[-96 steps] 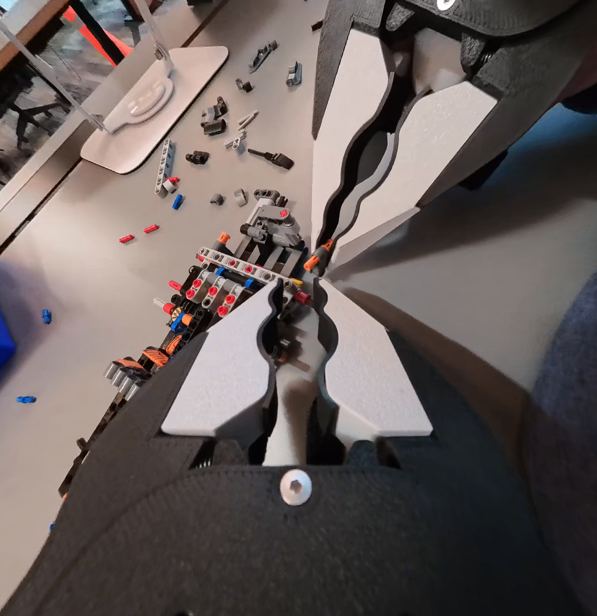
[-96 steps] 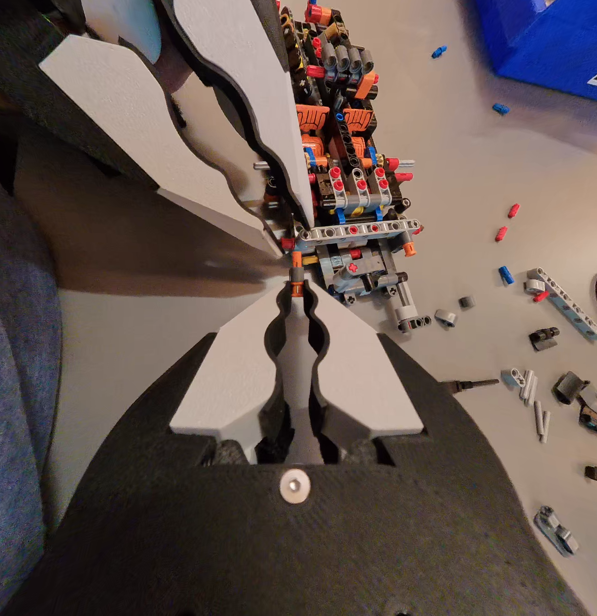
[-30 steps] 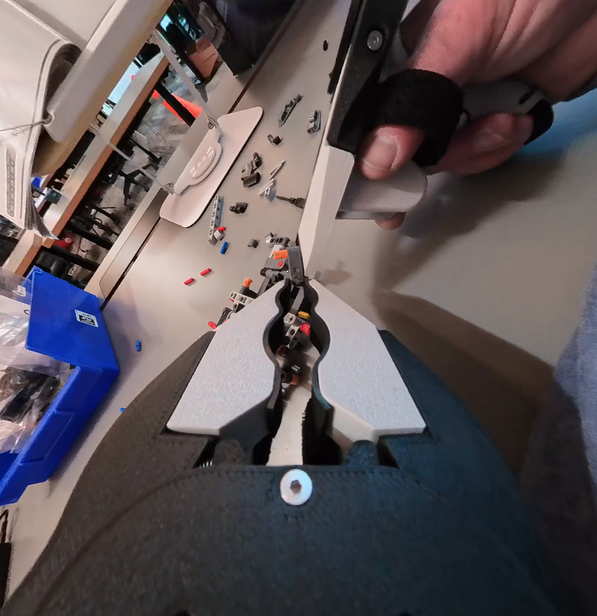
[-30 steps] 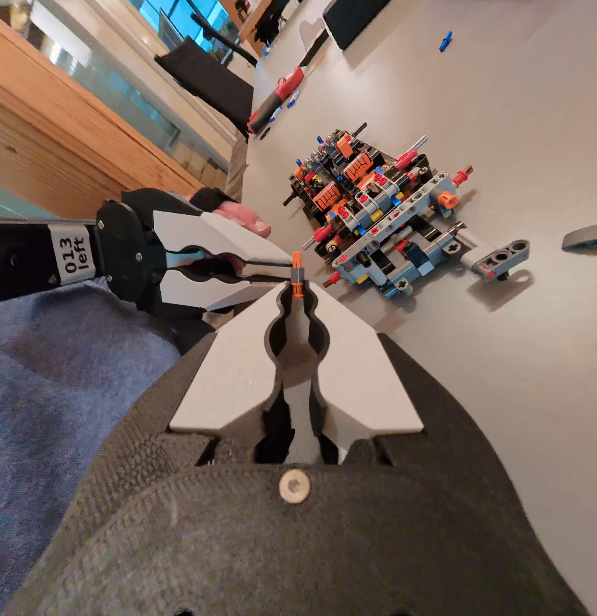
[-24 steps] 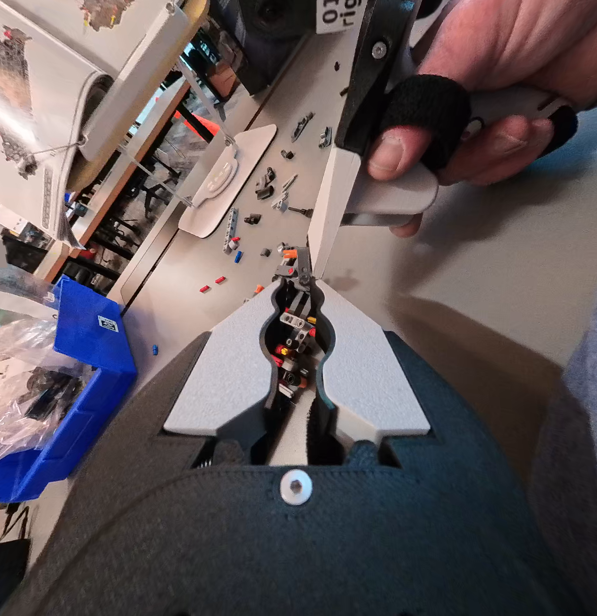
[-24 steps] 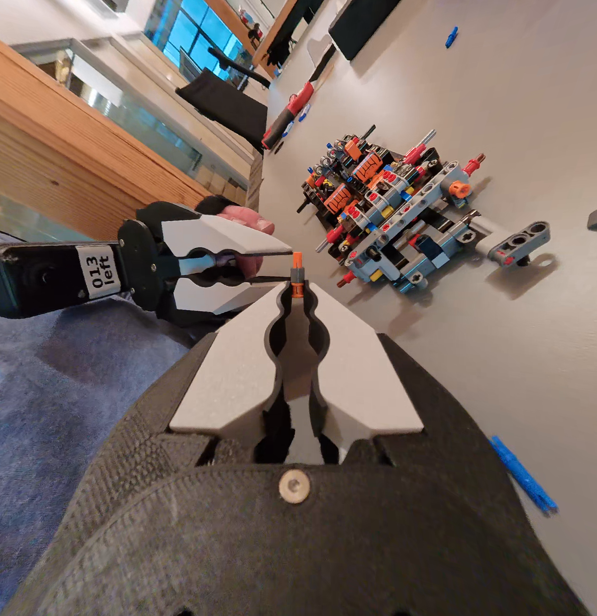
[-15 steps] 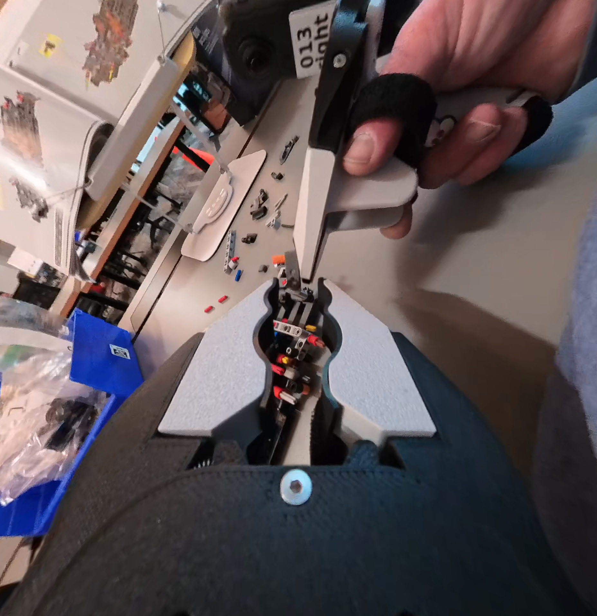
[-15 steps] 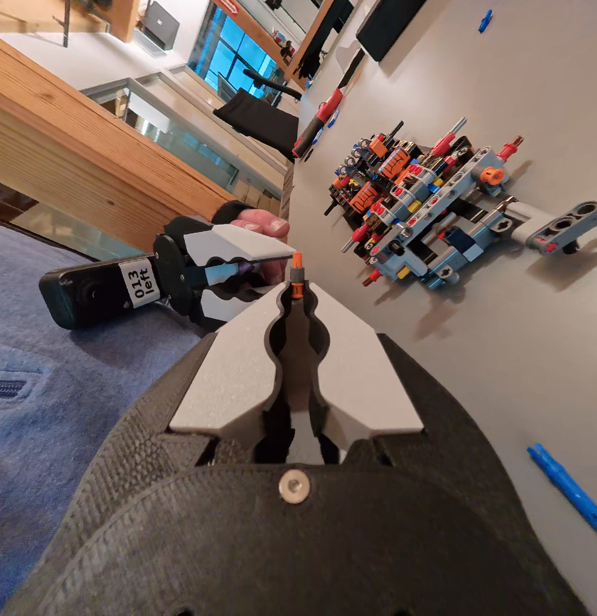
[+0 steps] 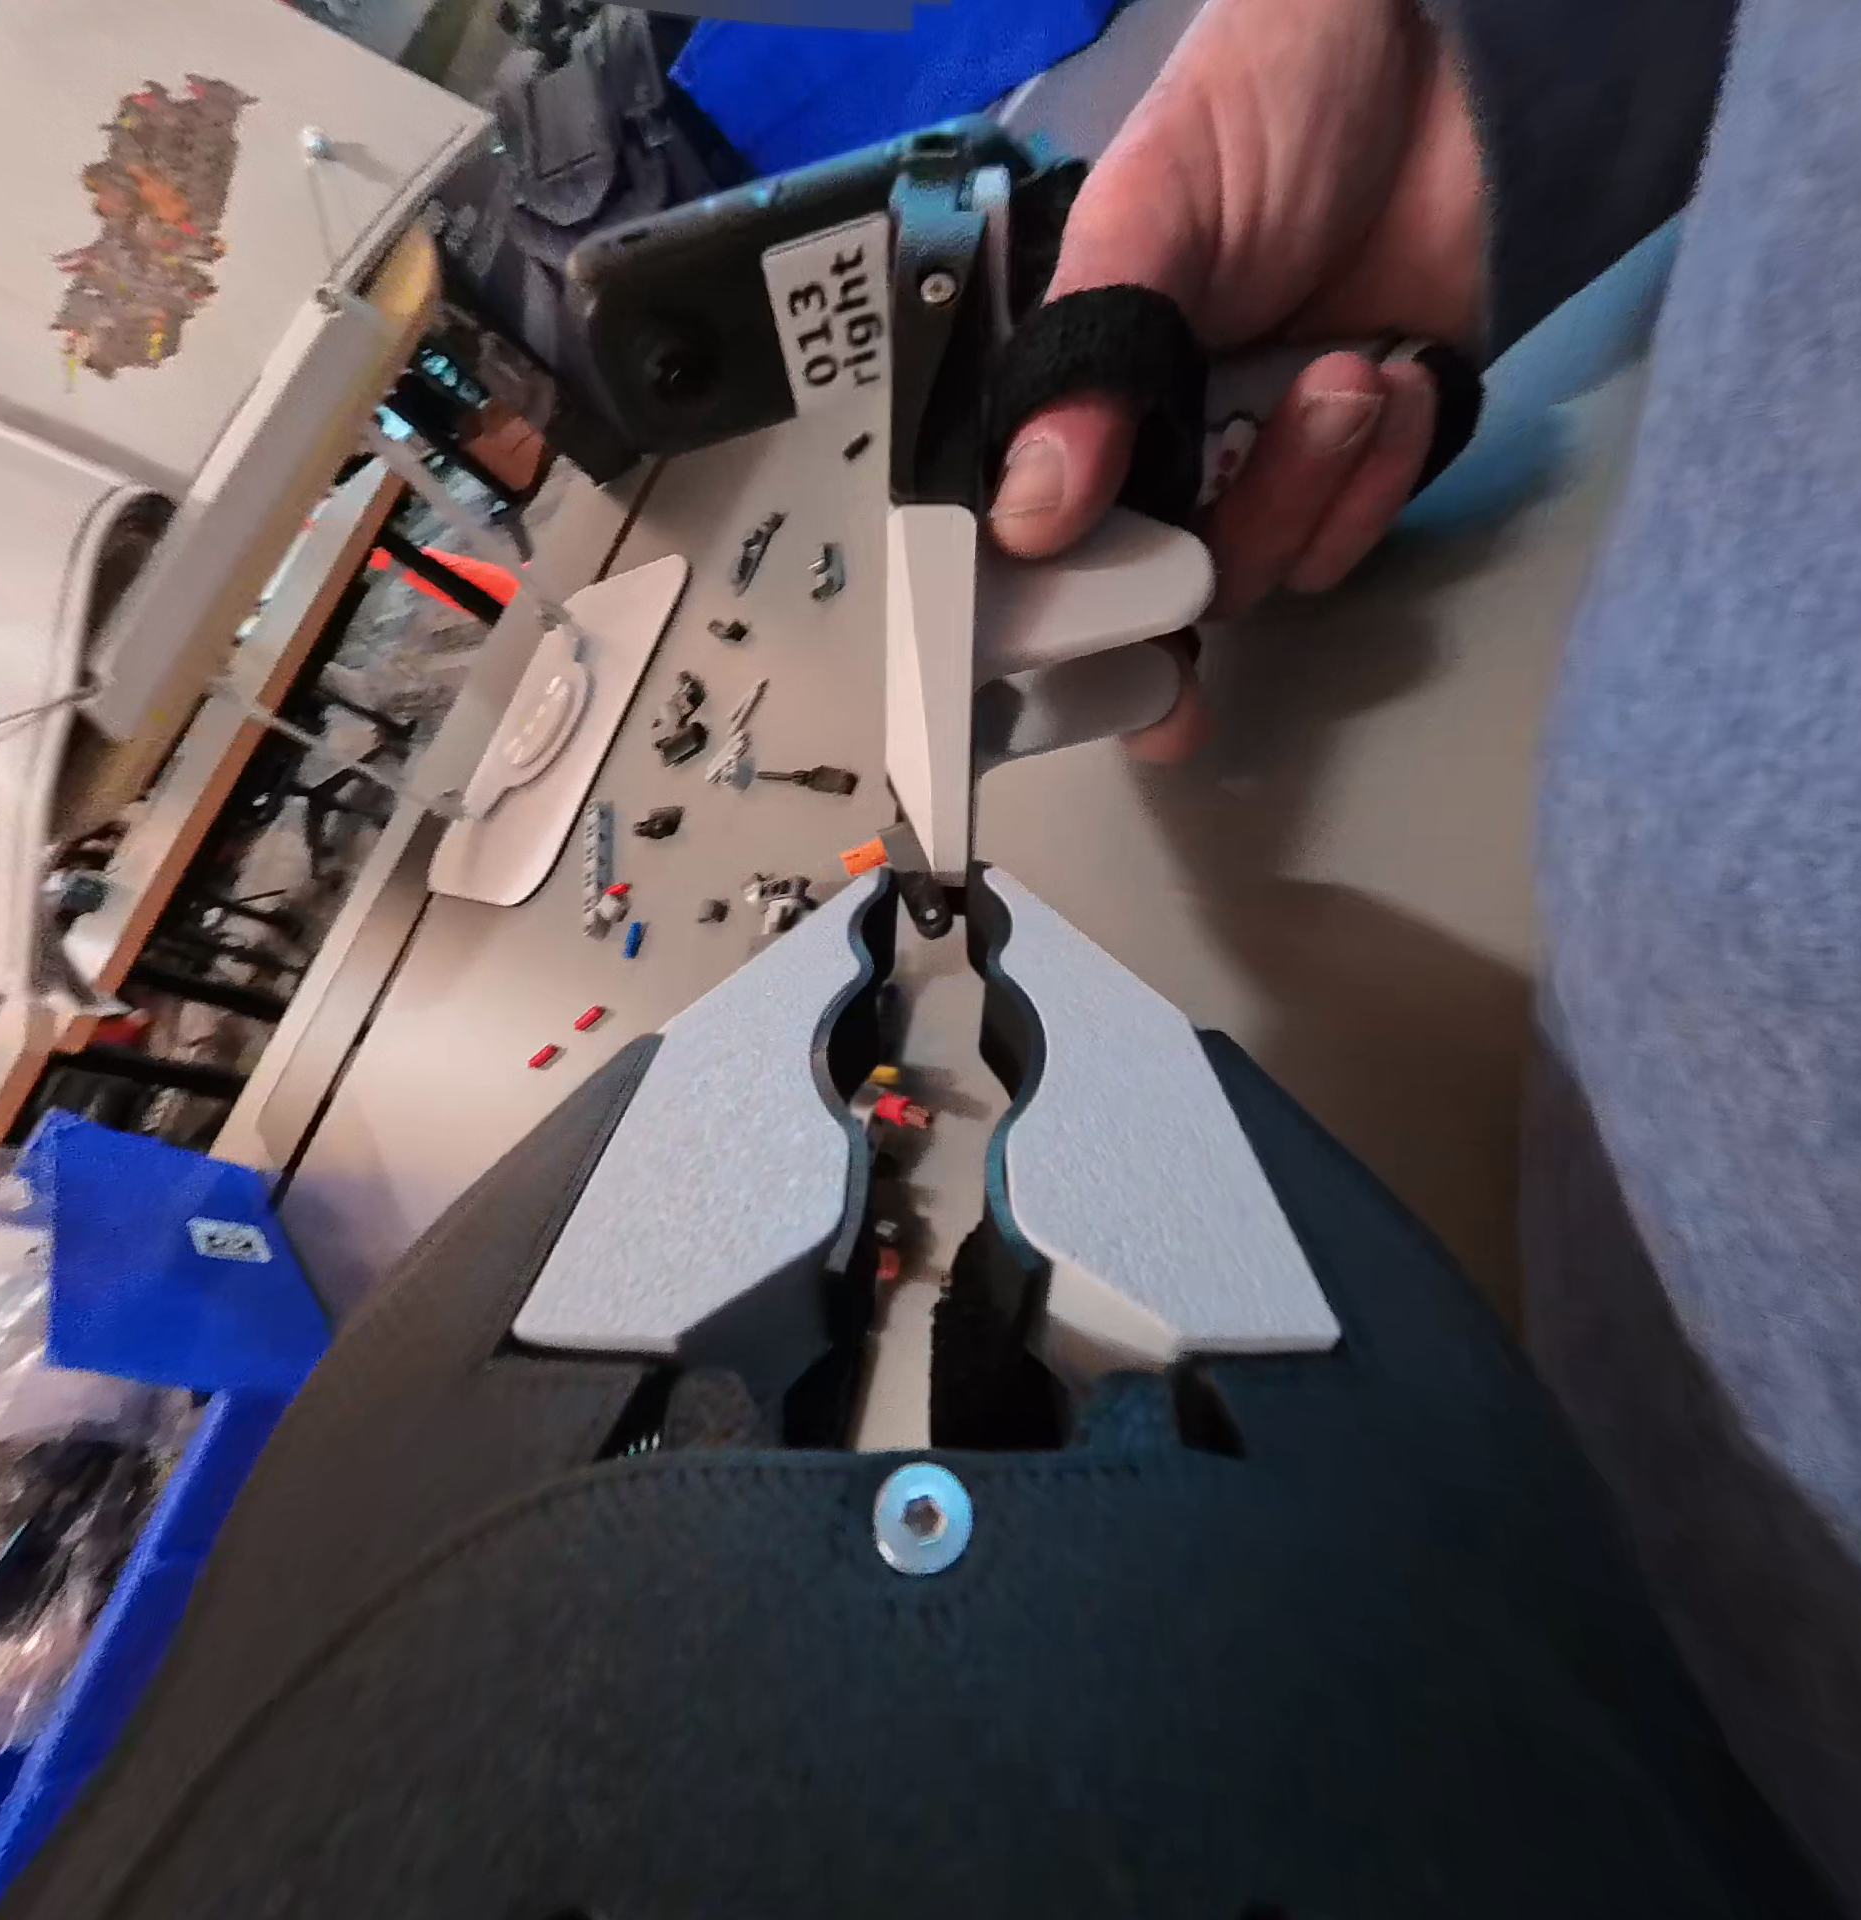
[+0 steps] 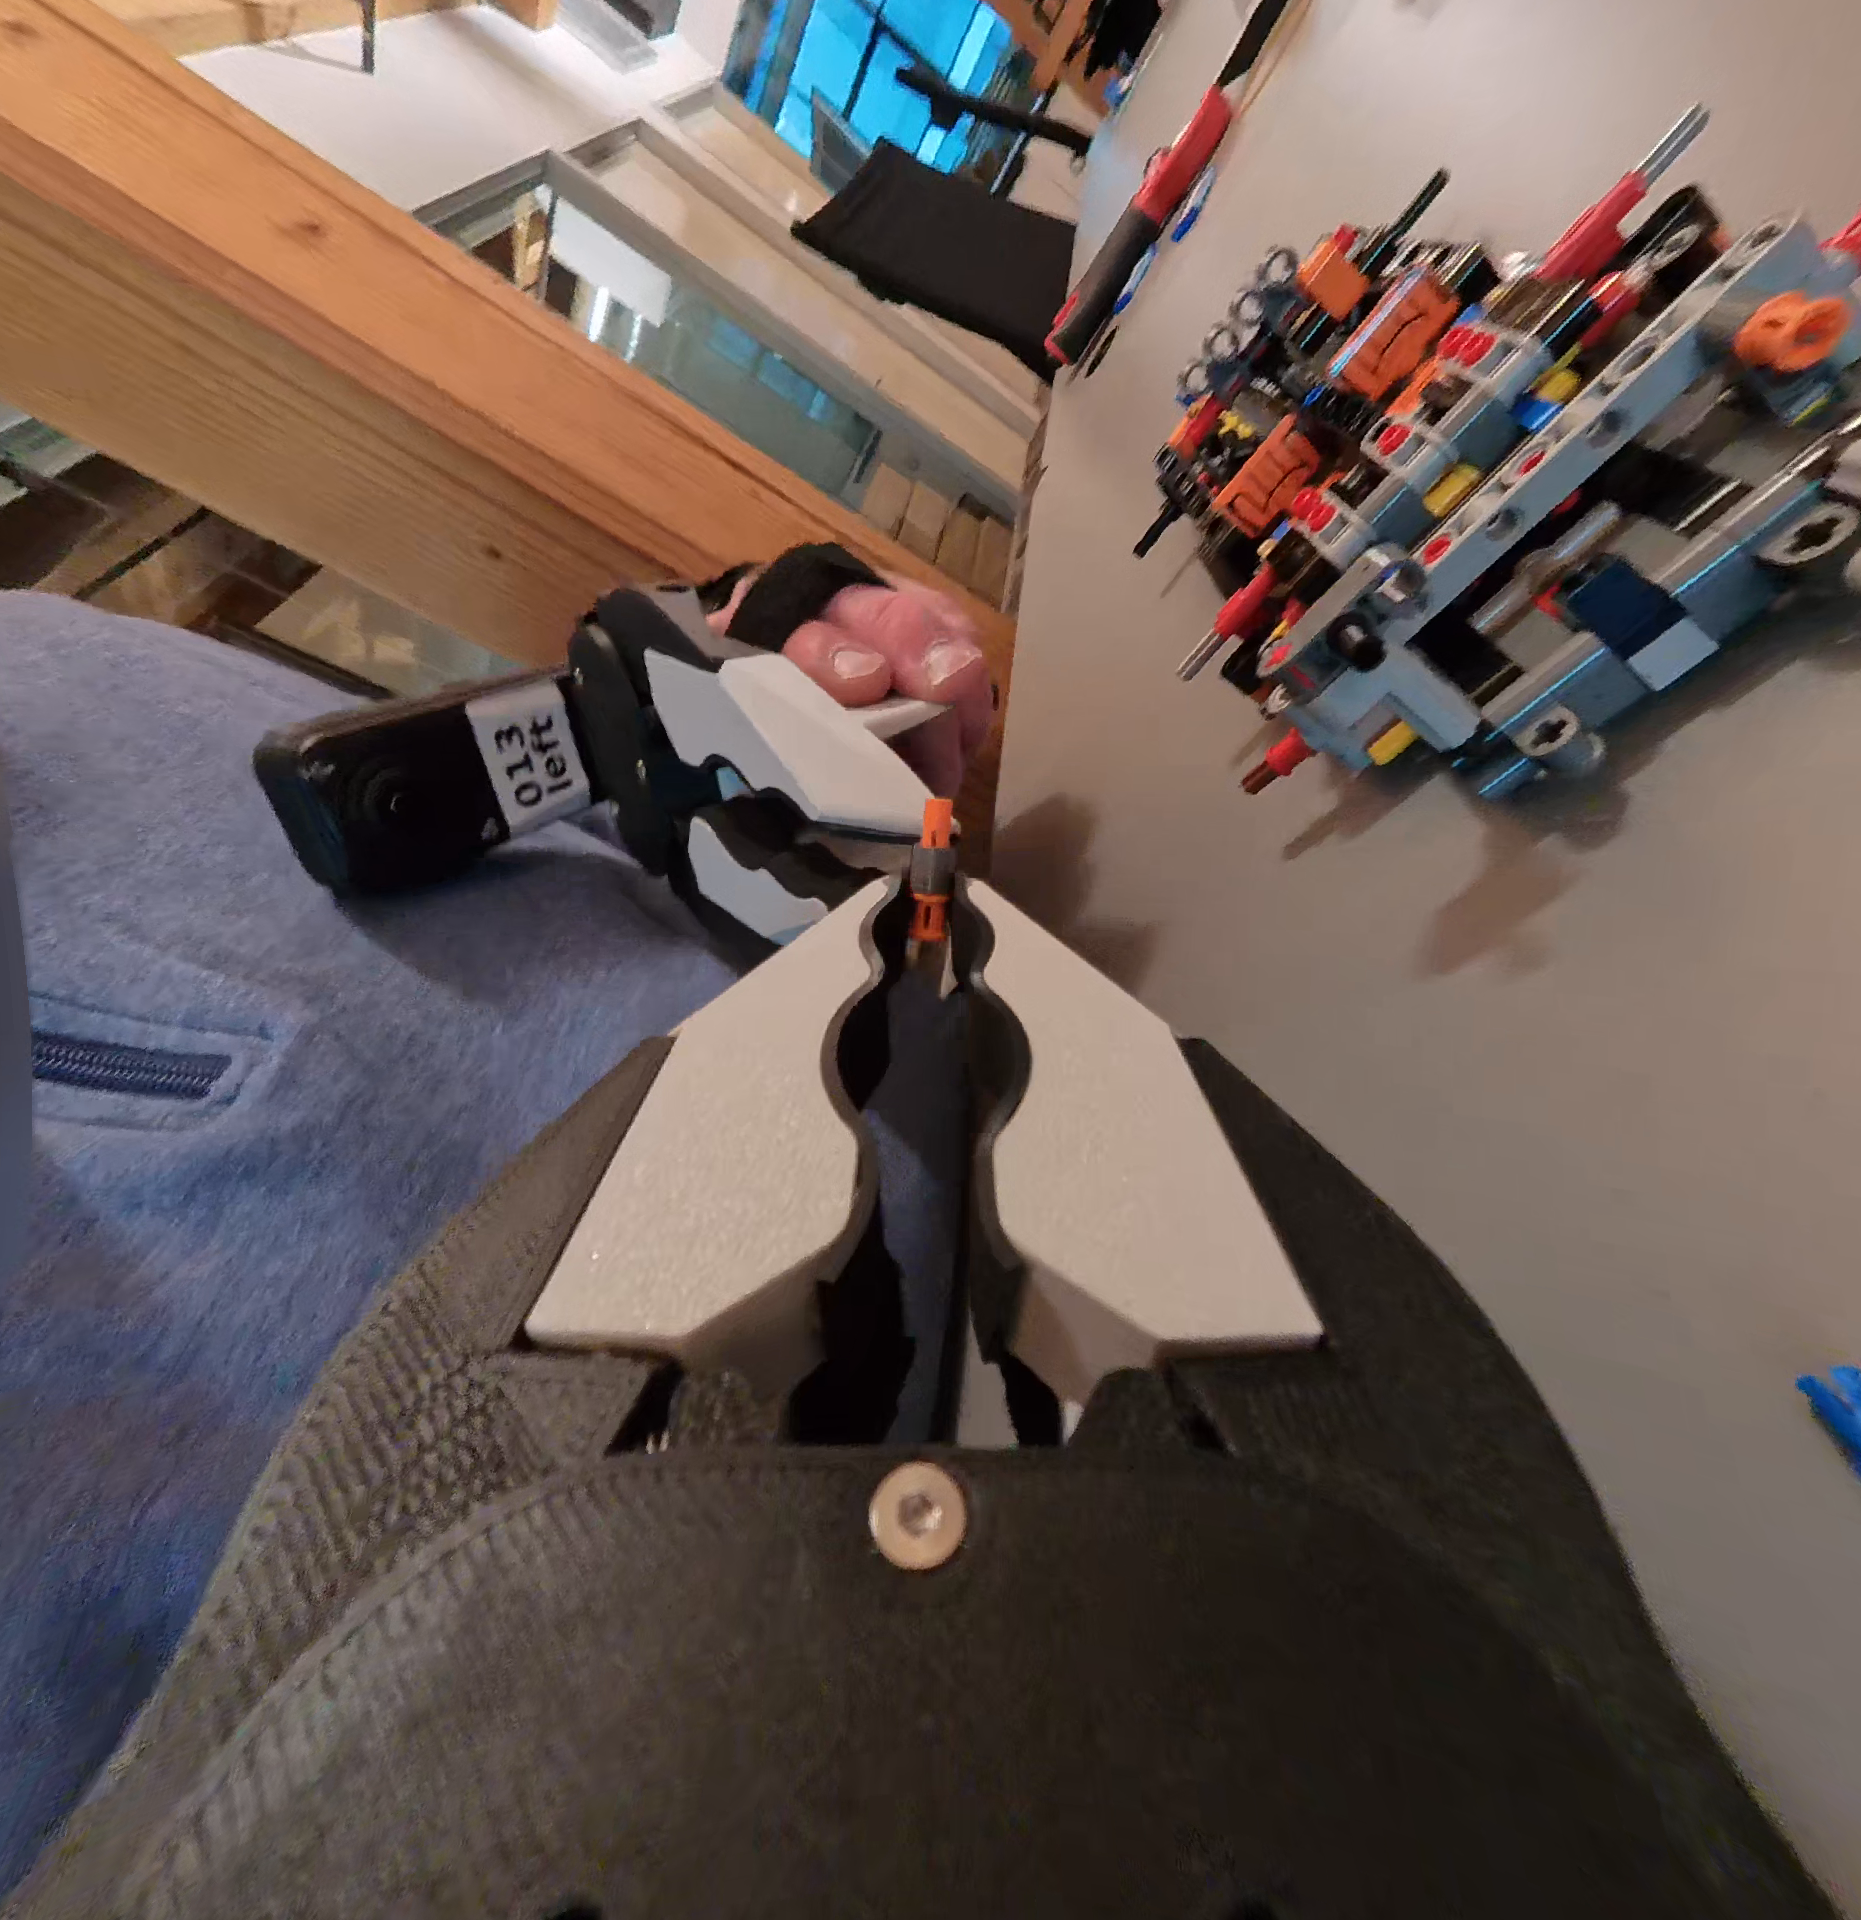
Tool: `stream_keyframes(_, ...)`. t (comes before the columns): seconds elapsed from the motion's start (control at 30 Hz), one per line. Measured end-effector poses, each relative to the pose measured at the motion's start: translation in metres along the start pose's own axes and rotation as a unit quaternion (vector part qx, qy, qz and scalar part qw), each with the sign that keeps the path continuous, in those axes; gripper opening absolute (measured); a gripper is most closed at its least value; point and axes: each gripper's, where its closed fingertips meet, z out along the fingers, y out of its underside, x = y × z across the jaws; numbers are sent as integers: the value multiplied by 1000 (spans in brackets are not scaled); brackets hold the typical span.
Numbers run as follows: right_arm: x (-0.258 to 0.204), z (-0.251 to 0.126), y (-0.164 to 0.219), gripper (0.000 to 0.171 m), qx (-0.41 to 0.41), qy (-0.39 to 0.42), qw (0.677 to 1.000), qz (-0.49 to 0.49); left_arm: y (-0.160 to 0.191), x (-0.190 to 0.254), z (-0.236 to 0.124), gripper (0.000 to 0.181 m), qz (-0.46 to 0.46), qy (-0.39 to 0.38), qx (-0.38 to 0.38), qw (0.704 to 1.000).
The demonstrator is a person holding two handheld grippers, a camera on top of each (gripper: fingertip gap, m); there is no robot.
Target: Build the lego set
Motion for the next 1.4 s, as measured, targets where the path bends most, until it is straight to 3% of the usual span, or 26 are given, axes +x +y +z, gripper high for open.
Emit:
stream_keyframes(0.1, -5, -2, 8, 6, -31, -16, 999, -5, -8, 11, -2, 6, 0, 42, 14, 999)
stream_keyframes(0.23, -4, -6, 11, 8, -63, 20, 997, -45, -9, 17, 0, 6, -7, 63, 12, 998)
stream_keyframes(0.43, 6, -22, 0, 5, -23, 57, 997, -43, -4, 6, 2, 6, -27, 43, 4, 999)
stream_keyframes(0.53, -5, -28, -7, 24, 0, 58, 992, -113, -5, 8, 5, 6, -52, 54, 13, 997)
stream_keyframes(0.73, -8, -30, 0, 30, -91, 148, 915, -365, -14, 15, 6, 6, -128, 135, 63, 980)
stream_keyframes(0.97, -11, -29, 12, 24, -154, 148, 848, -485, -21, 20, 2, 6, -175, 204, 97, 958)
stream_keyframes(1.4, -18, -31, 10, 13, -124, 126, 862, -476, -36, 17, -3, 5, -205, 240, 133, 939)
